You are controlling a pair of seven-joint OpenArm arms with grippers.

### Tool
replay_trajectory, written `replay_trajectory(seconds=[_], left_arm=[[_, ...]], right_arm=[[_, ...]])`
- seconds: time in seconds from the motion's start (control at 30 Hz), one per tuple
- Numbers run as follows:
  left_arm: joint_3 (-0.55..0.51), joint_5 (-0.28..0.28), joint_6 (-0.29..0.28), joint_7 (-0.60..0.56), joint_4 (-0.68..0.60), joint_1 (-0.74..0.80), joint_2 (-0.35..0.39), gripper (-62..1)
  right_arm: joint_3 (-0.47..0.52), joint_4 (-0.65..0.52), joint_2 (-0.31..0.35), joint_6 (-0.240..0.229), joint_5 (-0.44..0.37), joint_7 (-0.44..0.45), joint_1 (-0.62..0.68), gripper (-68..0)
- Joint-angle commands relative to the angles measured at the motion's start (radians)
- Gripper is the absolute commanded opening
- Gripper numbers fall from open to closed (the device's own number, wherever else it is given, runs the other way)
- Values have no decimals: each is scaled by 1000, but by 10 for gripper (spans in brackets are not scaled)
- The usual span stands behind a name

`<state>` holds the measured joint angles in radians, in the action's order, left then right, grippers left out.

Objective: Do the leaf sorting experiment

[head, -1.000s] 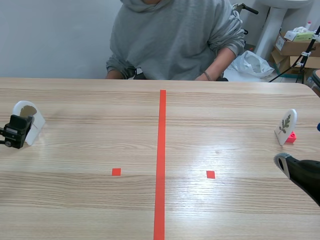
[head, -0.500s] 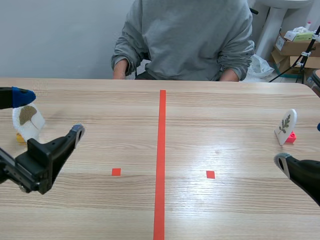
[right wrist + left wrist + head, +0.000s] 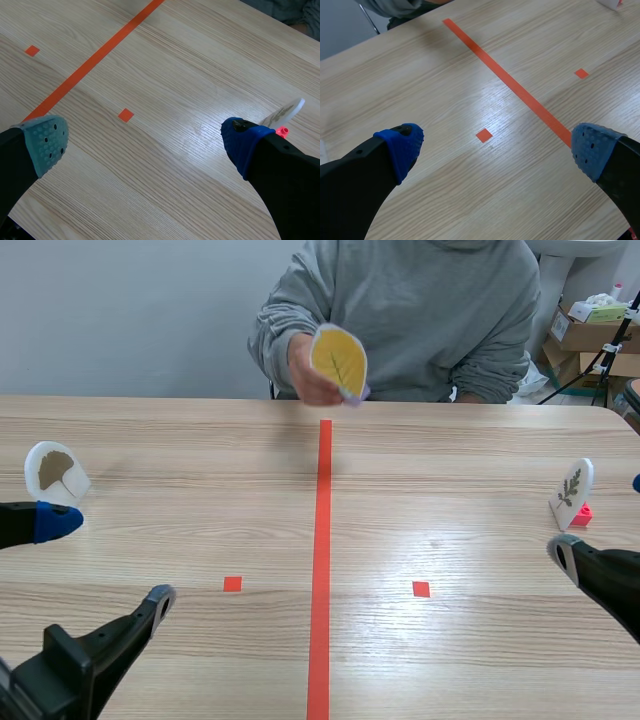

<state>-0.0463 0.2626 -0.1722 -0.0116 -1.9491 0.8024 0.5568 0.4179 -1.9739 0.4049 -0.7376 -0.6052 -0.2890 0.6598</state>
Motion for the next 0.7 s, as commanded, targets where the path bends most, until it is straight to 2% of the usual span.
replay_trajectory(seconds=[0.0,0.67], left_arm=[[1,7,2,-14,-2,-5,-1,14],[1,6,2,-44,-2,-8,-8,14]], right_arm=[[8,1,8,-8,-7,14,-8,-43],[8,1,5,-8,-7,14,-8,-43]])
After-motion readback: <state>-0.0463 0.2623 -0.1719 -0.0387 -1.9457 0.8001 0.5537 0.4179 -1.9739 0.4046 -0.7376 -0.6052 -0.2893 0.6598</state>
